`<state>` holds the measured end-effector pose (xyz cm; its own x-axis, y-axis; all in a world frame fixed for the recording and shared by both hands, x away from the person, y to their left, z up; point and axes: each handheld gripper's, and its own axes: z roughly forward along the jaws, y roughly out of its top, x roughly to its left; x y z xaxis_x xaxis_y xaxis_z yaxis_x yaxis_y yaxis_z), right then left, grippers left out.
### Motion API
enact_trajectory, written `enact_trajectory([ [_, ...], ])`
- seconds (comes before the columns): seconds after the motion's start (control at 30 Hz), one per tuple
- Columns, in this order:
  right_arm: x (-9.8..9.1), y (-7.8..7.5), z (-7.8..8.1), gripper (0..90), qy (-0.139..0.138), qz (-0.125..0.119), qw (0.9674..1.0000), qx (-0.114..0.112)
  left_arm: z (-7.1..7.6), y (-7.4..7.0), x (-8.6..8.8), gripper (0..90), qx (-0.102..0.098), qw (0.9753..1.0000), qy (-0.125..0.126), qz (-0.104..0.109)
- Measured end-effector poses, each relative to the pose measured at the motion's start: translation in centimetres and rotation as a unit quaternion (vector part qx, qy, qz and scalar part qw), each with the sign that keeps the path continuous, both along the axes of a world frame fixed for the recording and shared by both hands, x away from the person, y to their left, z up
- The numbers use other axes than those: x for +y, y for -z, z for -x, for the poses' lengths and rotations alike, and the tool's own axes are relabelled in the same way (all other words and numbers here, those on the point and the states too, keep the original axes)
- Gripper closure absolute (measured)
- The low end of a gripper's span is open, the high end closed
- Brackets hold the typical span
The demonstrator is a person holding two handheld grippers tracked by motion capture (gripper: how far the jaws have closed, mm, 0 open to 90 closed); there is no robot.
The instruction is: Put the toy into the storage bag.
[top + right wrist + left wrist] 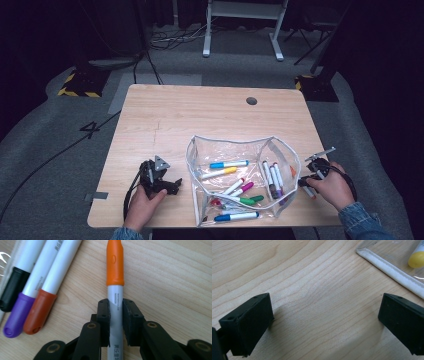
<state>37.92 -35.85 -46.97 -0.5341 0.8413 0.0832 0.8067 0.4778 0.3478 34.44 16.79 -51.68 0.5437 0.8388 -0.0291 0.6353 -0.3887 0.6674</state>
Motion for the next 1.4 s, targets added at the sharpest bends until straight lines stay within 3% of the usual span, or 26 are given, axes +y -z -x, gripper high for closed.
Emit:
enact_trajectory([
  [0.13, -0.6, -1.7, 0.3, 77.4, -0.004, -0.02, 0.9997, -0.011, 0.0, 0.0, 0.0, 0.1, 0.0, 1.0, 0.0, 0.0],
  [0.4, -1.0, -7.3, 0.9, 77.3, -0.027, -0.038, 0.9979, -0.046, 0.0, 0.0, 0.0, 0.1, 0.001, 1.0, -0.001, 0.0],
  [0.73, -0.2, -13.5, 1.6, 77.4, -0.062, -0.053, 0.9931, -0.084, 0.0, 0.0, 0.0, 0.0, 0.002, 1.0, 0.0, 0.0],
  [1.1, 2.5, -18.2, 2.7, 77.4, -0.11, -0.061, 0.9862, -0.108, -0.1, 0.0, 0.0, 0.0, 0.002, 1.0, 0.0, 0.0],
  [1.4, 7.0, -20.4, 3.7, 77.3, -0.176, -0.061, 0.9765, -0.108, -0.2, 0.0, -0.1, 0.0, 0.002, 1.0, -0.003, 0.0],
])
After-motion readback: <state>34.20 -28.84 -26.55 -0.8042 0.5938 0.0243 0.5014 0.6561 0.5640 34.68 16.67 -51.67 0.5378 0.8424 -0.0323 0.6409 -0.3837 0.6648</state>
